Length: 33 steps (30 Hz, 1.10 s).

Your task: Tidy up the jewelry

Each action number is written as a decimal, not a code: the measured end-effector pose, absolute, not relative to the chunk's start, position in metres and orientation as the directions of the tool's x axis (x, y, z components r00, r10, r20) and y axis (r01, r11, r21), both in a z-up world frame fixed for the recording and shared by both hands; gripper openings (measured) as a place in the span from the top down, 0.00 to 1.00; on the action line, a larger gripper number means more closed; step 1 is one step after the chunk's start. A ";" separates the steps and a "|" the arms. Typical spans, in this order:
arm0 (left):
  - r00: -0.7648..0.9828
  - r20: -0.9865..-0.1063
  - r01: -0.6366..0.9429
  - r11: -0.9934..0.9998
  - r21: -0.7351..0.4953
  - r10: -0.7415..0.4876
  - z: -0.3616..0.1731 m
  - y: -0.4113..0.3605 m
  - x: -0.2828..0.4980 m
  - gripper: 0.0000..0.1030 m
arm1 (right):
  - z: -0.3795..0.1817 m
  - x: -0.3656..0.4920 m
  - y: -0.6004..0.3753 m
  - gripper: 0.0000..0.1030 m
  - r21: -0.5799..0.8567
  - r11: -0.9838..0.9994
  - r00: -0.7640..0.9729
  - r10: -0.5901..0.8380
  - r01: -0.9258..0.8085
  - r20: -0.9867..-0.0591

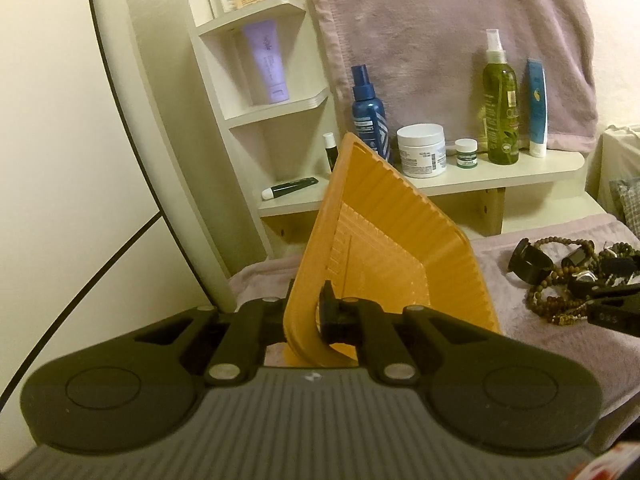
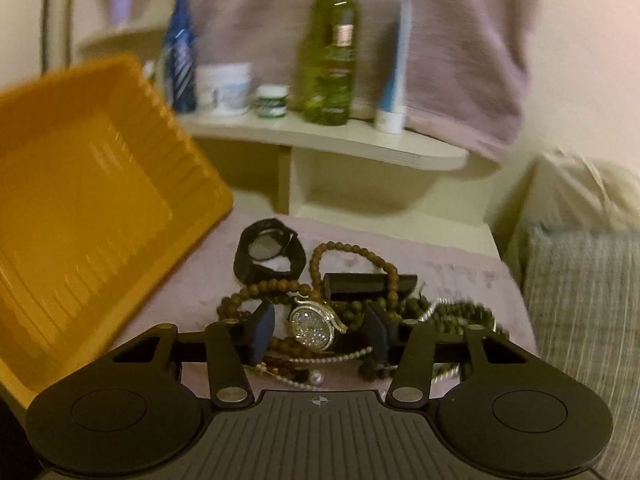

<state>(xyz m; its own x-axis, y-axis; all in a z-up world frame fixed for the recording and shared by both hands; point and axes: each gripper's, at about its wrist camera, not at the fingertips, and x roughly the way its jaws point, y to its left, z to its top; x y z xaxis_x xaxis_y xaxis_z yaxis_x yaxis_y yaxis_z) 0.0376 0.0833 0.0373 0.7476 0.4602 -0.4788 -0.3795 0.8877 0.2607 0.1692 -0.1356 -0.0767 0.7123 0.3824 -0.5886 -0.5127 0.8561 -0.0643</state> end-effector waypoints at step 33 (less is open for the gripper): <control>0.750 -0.496 -0.390 0.898 0.202 0.437 0.038 0.091 0.037 0.93 | -0.054 0.232 -0.208 0.92 0.716 0.607 0.515 0.760 -0.344 -0.397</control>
<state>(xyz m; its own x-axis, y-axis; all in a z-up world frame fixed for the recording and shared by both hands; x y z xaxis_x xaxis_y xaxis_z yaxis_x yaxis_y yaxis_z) 0.0367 0.0905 0.0383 0.7500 0.4375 -0.4961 -0.3902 0.8982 0.2022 0.2317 -0.2080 -0.0538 0.5148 0.7599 -0.3970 -0.3437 0.6071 0.7165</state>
